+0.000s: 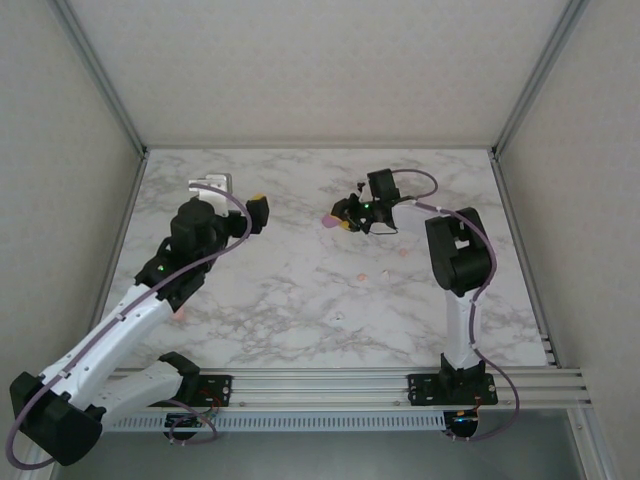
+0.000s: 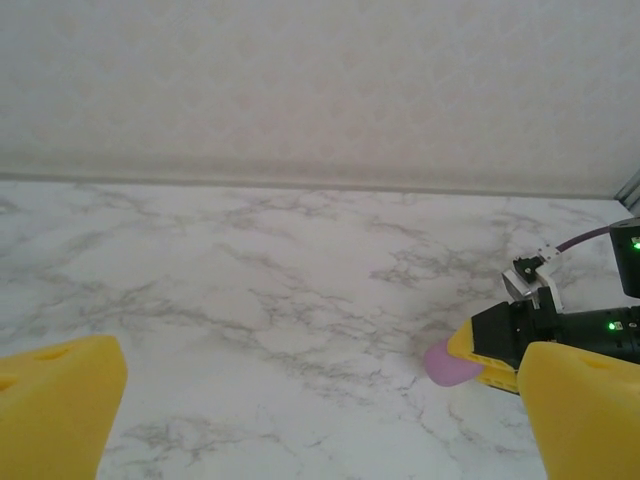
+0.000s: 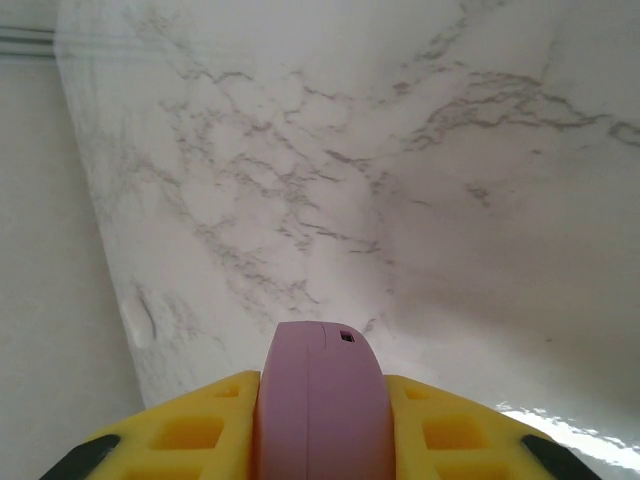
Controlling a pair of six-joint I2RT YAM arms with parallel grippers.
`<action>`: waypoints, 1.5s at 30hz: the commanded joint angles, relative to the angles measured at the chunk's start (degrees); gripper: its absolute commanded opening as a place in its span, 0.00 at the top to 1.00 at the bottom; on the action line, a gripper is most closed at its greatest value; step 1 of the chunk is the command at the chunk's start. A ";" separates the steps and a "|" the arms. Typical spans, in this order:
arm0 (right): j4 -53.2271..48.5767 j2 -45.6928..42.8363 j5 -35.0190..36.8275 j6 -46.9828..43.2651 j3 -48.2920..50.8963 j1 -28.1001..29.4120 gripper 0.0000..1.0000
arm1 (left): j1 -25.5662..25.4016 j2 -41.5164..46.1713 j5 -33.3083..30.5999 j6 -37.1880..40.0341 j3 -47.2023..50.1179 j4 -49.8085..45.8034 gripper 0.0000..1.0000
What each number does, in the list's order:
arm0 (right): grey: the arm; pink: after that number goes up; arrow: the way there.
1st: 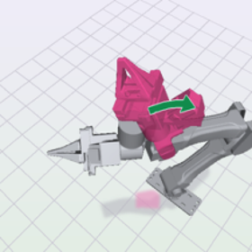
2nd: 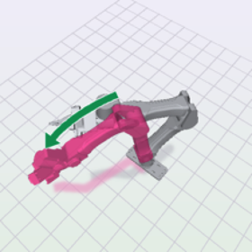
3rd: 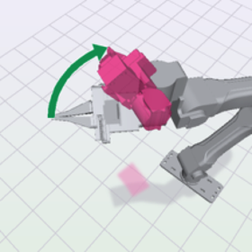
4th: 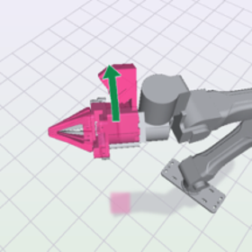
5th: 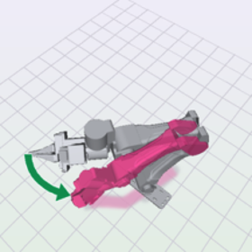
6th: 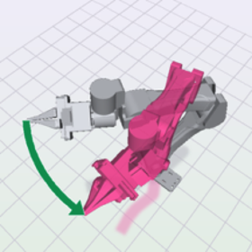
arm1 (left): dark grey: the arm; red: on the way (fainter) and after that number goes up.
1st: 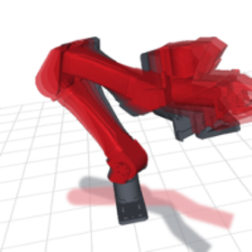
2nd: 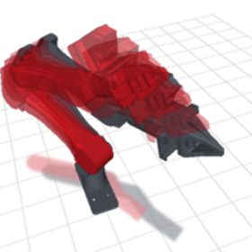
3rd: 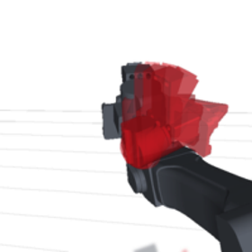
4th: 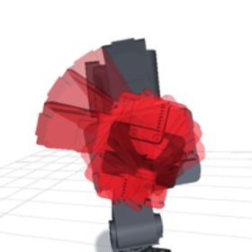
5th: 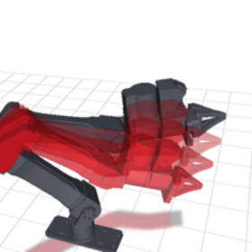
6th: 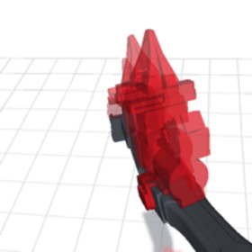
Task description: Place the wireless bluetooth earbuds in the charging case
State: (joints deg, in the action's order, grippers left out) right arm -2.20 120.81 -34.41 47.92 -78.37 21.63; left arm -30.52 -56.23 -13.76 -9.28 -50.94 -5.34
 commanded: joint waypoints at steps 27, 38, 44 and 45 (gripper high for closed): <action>-23.53 -6.07 14.25 -16.33 -3.10 -0.31 0.40 | 9.11 -20.25 2.22 -1.82 -19.22 -31.07 0.03; -26.44 -23.43 12.01 -22.85 4.45 -0.31 0.28 | 25.66 -35.38 11.84 5.81 -22.51 -43.12 0.01; -28.74 -29.60 10.15 -23.12 6.77 -0.29 0.27 | 30.94 -45.86 16.45 12.69 -28.07 -47.63 0.00; -29.03 -30.50 9.99 -23.11 7.10 -0.31 0.27 | 31.13 -47.34 13.97 13.38 -28.92 -47.99 0.00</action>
State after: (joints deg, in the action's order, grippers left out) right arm -28.21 93.08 -22.76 26.11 -72.90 21.52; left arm -0.14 -99.33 -0.25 -1.39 -75.77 -47.94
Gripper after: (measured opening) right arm 0.726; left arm 0.998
